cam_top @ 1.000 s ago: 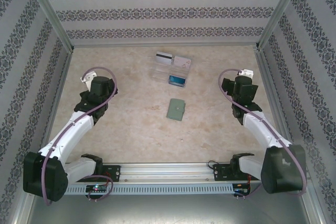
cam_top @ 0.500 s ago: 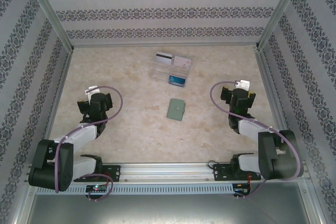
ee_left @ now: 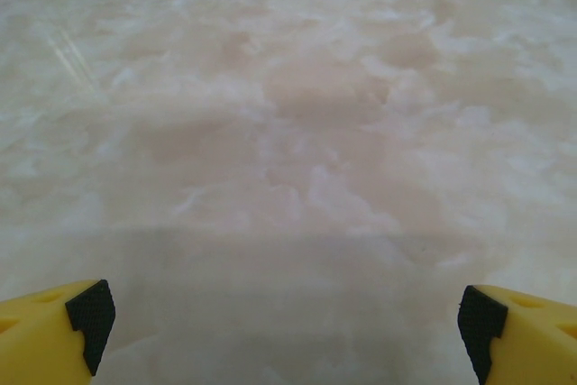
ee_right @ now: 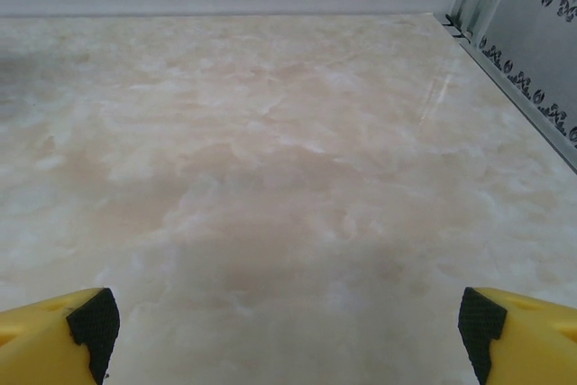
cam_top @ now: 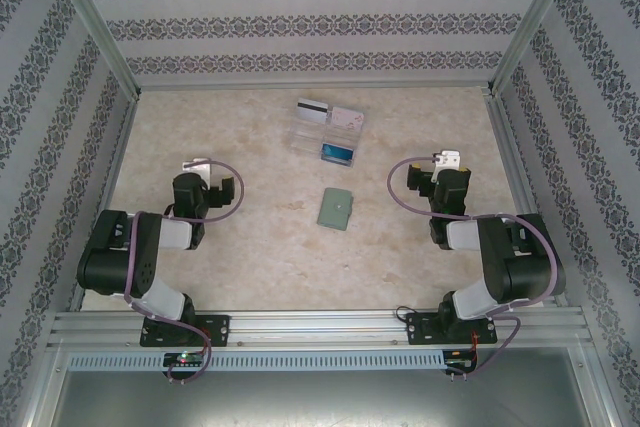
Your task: Put the credit cards into the card holder
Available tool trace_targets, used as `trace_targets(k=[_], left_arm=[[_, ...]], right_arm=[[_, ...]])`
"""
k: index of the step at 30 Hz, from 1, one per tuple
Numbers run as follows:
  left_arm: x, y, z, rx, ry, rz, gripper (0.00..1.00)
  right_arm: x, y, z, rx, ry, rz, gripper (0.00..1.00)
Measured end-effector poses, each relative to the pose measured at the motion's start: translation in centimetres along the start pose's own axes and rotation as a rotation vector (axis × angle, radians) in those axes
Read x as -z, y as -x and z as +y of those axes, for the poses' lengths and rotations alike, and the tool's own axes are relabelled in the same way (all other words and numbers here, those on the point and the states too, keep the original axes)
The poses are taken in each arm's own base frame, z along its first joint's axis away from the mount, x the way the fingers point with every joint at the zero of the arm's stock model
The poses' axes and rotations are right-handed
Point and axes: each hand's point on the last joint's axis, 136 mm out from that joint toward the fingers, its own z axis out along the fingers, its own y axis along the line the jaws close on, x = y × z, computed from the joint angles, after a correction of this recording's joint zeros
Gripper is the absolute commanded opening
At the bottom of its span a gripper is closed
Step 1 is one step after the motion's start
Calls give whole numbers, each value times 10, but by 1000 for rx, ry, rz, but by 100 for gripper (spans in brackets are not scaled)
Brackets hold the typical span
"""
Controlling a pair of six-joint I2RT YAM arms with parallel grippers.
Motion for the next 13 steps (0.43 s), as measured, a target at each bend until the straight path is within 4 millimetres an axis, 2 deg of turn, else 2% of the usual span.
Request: trace_targets(k=[3, 13], left_arm=[[-1, 6, -2, 1, -17, -15, 100], [-1, 7, -6, -1, -39, -17, 100]], right_arm=[[0, 0, 2, 0, 11, -1, 98], [0, 0, 4, 0, 22, -1, 98]])
